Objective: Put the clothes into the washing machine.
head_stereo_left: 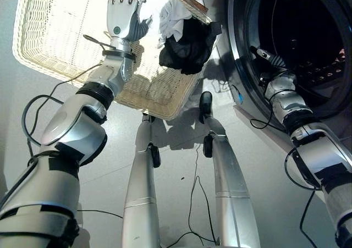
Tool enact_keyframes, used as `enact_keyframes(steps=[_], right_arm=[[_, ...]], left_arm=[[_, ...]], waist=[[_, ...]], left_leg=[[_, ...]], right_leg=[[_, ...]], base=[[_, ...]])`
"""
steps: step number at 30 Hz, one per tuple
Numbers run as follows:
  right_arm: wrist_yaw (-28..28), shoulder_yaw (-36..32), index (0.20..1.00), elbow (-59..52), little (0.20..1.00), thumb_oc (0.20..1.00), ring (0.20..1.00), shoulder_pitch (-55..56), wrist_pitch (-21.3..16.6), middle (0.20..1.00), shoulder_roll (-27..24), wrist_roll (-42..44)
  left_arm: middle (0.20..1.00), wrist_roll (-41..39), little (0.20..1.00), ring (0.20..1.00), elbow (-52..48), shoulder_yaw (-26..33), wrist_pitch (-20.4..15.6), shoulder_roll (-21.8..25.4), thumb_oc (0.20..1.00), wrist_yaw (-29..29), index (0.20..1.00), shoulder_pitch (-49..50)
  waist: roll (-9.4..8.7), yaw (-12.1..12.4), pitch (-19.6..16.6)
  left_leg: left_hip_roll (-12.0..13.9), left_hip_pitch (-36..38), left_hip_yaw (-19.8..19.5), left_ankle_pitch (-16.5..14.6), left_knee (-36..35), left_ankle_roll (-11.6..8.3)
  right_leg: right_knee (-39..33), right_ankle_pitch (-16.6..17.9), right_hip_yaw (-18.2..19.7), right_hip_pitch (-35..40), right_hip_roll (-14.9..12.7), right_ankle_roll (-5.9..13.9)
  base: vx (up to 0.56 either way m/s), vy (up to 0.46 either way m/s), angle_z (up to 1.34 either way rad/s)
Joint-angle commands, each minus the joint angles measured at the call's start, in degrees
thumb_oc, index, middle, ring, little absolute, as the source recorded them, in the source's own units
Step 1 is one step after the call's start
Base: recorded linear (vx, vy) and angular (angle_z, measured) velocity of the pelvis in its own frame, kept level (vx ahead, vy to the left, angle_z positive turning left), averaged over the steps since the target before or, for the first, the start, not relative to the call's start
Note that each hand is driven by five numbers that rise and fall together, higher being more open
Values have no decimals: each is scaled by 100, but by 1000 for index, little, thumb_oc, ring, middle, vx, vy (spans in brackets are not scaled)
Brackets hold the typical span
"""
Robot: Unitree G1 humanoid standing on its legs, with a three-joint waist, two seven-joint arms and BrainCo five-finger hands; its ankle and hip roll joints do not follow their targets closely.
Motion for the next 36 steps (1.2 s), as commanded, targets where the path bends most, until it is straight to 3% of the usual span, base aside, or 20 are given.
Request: enact_keyframes(steps=[1,5,9,11,12,13,16,17,19,20,22,25,30,36], right_arm=[[-59,-9,1000,77,1000,1000,1000,-70,-58,1000,10,-105],[84,9,1000,38,1000,1000,1000,-69,-134,1000,47,-52],[199,-75,1000,-170,1000,1000,1000,88,-332,1000,72,196],[-58,-231,1000,-504,1000,1000,1000,401,-698,1000,105,281],[-63,-230,1000,-510,1000,1000,1000,407,-697,1000,106,278],[-419,-405,1000,-884,1000,1000,1000,720,-960,1000,170,172],[-1026,-609,1000,-1728,1000,1000,1000,1186,-1085,1000,247,-55],[-1100,-685,1000,-1952,1000,1000,1000,1317,-1079,1000,262,-137],[-1074,-940,1000,-2666,1000,1000,1000,1699,-1235,1000,357,-417],[-1087,-964,1000,-2757,1000,1000,1000,1747,-1211,1000,368,-458],[-856,-1199,1000,-3630,1000,1000,1000,2170,-1266,1000,528,-907],[-438,-1327,1000,-4312,1000,1000,1000,2452,-1234,1000,676,-1074],[690,-1318,1000,-5157,1000,1000,1000,2873,-1248,1000,843,-927],[1683,-1205,1000,-5781,1000,1000,1000,3194,-1209,1000,891,-464]], left_arm=[[200,-163,200,200,403,-141,-44,-341,200,-430,200,-19],[200,-380,200,200,407,-109,-121,-357,200,-562,200,21],[200,-1041,200,200,269,151,-451,-309,200,-430,200,201],[200,-1722,200,200,-33,695,-963,-253,200,-131,200,591],[200,-1721,200,200,-38,698,-962,-252,200,-131,200,598],[200,-1963,200,200,-358,1118,-1331,-236,200,-14,200,960],[200,-2284,200,200,-1011,1647,-1812,-292,200,183,200,1541],[200,-2286,200,200,-1203,1789,-1903,-330,200,185,200,1700],[200,-2301,200,200,-1824,2130,-2428,-513,200,270,200,2195],[200,-2278,200,200,-1892,2158,-2437,-533,200,279,200,2248],[200,-2224,200,200,-2556,2460,-2927,-784,200,239,200,2776],[200,-2152,200,200,-3115,2731,-3236,-990,200,-5,200,3175],[200,-2266,200,200,-4131,2987,-3590,-1200,200,-545,200,3777],[200,-2240,200,200,-4949,3020,-3737,-1242,200,-958,200,4122]], waist=[[-137,78,-69],[-127,81,-69],[-129,87,-69],[-125,114,-69],[-124,112,-69],[-123,136,-69],[-115,162,-69],[-112,166,-69],[-92,187,-69],[-88,190,-69],[-45,225,-69],[-12,254,-69],[27,307,-69],[28,338,-69]], left_leg=[[-21,-31,59,-901,664,-433],[-18,-16,64,-894,635,-433],[-32,7,60,-888,595,-429],[-49,12,58,-895,589,-422],[-49,16,57,-895,589,-423],[-64,10,47,-912,593,-418],[-107,-4,9,-942,588,-395],[-117,-6,-1,-952,589,-384],[-154,-38,-30,-975,592,-346],[-157,-33,-35,-978,591,-343],[-212,-62,-86,-991,593,-298],[-257,-70,-119,-998,616,-254],[-318,-36,-135,-968,646,-202],[-347,-30,-131,-922,687,-167]], right_leg=[[-1088,753,-52,310,301,679],[-1101,753,-47,317,301,680],[-1147,764,-33,337,313,675],[-1149,731,-46,356,326,660],[-1149,730,-47,360,326,660],[-1145,702,-68,369,325,654],[-1138,666,-89,372,324,637],[-1128,656,-94,369,323,634],[-1109,627,-106,341,319,625],[-1109,622,-111,348,317,624],[-1090,593,-131,335,307,614],[-1045,574,-146,324,292,609],[-1008,578,-199,361,243,606],[-973,590,-255,389,192,600]], base=[[0,0,0],[0,0,0],[0,0,0],[0,0,0],[-14,-43,-3],[-17,-43,-3],[-18,-43,-4],[-16,-35,-1],[-12,-35,0],[0,0,0],[-7,-17,2],[1,-21,8],[5,-16,5],[9,-14,7]])
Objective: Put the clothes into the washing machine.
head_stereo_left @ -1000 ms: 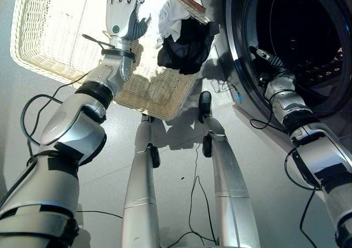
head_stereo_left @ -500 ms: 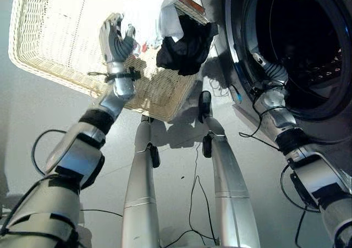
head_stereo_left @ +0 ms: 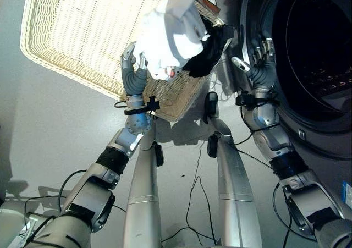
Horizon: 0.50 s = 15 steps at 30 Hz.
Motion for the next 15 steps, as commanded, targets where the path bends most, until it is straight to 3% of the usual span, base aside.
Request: enact_keyframes(steps=[1,5,8,15], right_arm=[[718,-89,1000,-762,1000,1000,1000,375,-217,1000,15,516],[1513,37,1000,-1062,1000,1000,1000,439,40,1000,-42,1159],[2255,205,1000,-1272,1000,1000,1000,437,507,1000,-129,1874],[2897,488,1000,-1387,1000,1000,1000,241,919,1000,-222,2591]], left_arm=[[200,140,200,200,-822,236,-591,-132,200,-236,200,125],[200,291,200,200,-1234,190,-629,-74,200,-499,200,197],[200,156,200,200,-1592,135,-621,16,200,-973,200,204],[200,-216,200,200,-1995,15,-678,76,200,-1787,200,183]], waist=[[27,41,-71],[37,68,-71],[35,103,-71],[39,177,-71]], left_leg=[[-288,-28,-16,-903,817,-83],[-306,-33,-25,-872,850,-71],[-322,-18,-37,-835,862,-72],[-332,-20,-66,-814,906,-70]], right_leg=[[-1313,926,-192,551,265,659],[-1289,942,-220,556,235,655],[-1274,957,-260,582,215,648],[-1265,966,-330,607,167,637]], base=[[15,-13,8],[9,-9,2],[11,-13,2],[6,-15,1]])
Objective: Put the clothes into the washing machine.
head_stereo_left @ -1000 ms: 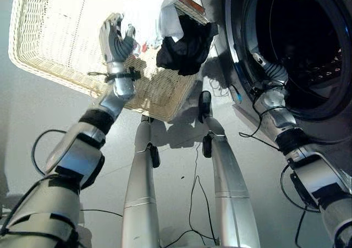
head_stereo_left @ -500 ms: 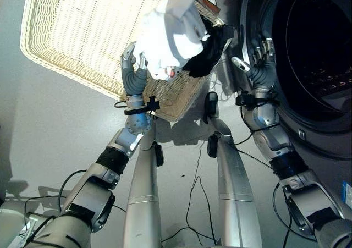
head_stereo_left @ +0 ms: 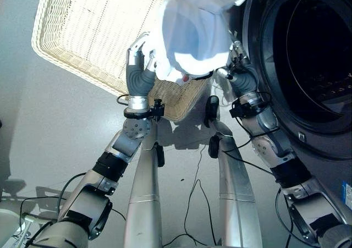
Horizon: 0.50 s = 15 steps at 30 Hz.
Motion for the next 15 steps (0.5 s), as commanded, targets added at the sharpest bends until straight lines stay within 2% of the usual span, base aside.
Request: enact_keyframes(steps=[1,3,5,8,11,15], right_arm=[[478,127,1000,-699,1000,1000,1000,21,34,1000,-150,389],[546,152,1000,-707,1000,1000,1000,-17,40,1000,-153,500],[958,253,1000,-786,1000,1000,1000,-206,250,1000,-76,1123],[1159,298,1000,-857,1000,1000,1000,-298,322,1000,-17,1358],[1494,353,1000,-997,1000,1000,1000,-425,384,1000,40,1799],[1817,328,1000,-1073,1000,1000,1000,-504,335,1000,94,2201]], left_arm=[[200,-249,200,200,-753,-75,-599,-5,200,-521,200,-153],[200,-327,200,200,-804,-100,-570,4,200,-626,200,-168],[200,-388,200,200,-895,-242,-381,25,200,-869,200,-274],[200,-321,200,200,-945,-317,-214,53,200,-969,200,-326],[200,-216,200,200,-935,-431,-19,134,200,-999,200,-415],[200,-200,200,200,-903,-484,65,221,200,-1053,200,-478]], waist=[[52,57,-71],[55,65,-71],[67,101,-71],[71,121,-71],[77,143,-71],[76,163,-71]], left_leg=[[-288,-131,-30,-794,863,-52],[-287,-136,-30,-796,868,-49],[-295,-148,-57,-789,892,-43],[-306,-158,-76,-790,916,-45],[-307,-150,-82,-781,923,-42],[-309,-153,-92,-775,930,-47]], right_leg=[[-1451,1056,-312,537,221,613],[-1452,1056,-324,538,211,615],[-1438,1059,-348,535,184,615],[-1434,1065,-368,533,168,613],[-1440,1077,-386,542,148,614],[-1446,1093,-407,544,128,621]], base=[[0,0,0],[0,0,0],[10,-38,0],[0,0,0],[4,-6,3],[2,-9,7]])
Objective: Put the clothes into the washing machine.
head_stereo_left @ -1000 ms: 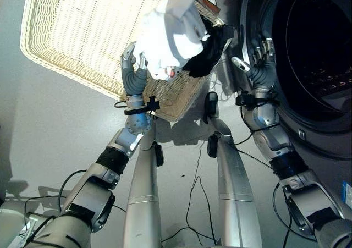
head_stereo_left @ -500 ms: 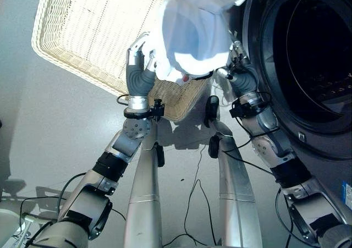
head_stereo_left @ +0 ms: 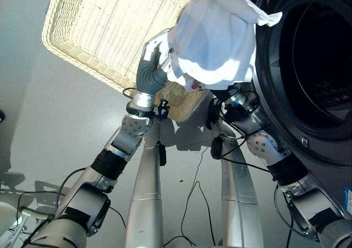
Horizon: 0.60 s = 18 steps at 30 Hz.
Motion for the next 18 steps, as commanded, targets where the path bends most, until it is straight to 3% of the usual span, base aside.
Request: enact_keyframes(steps=[1,5,6,7,18], right_arm=[[716,14,1000,-832,1000,1000,1000,-192,-135,1000,93,613],[943,-80,1000,-901,1000,1000,1000,-213,-333,1000,161,995],[1097,-127,561,-913,561,561,561,-213,-345,561,191,1118],[1146,-148,200,-949,200,200,200,-231,-346,200,219,1180],[1213,-126,200,-1031,200,200,200,-173,-454,200,267,1013]], left_arm=[[200,208,200,200,-607,-250,-120,20,200,-252,200,-216],[200,144,200,200,-583,-292,-44,112,200,-353,200,-257],[200,65,200,200,-569,-298,-43,149,200,-431,200,-275],[200,83,200,200,-582,-296,-17,130,200,-469,200,-277],[200,408,200,200,-651,-299,39,159,200,-410,200,-206]], waist=[[62,-6,-76],[61,3,-76],[56,4,-76],[53,4,-76],[80,12,-76]], left_leg=[[-312,-148,53,-767,836,15],[-319,-148,37,-775,852,19],[-316,-142,38,-778,845,23],[-320,-148,36,-780,841,22],[-330,-181,61,-758,871,26]], right_leg=[[-1559,1173,-267,484,149,696],[-1561,1192,-273,485,133,702],[-1572,1202,-281,489,127,703],[-1584,1206,-288,488,120,706],[-1587,1241,-329,461,98,698]], base=[[0,0,0],[0,0,0],[0,0,0],[0,0,0],[0,0,0]])
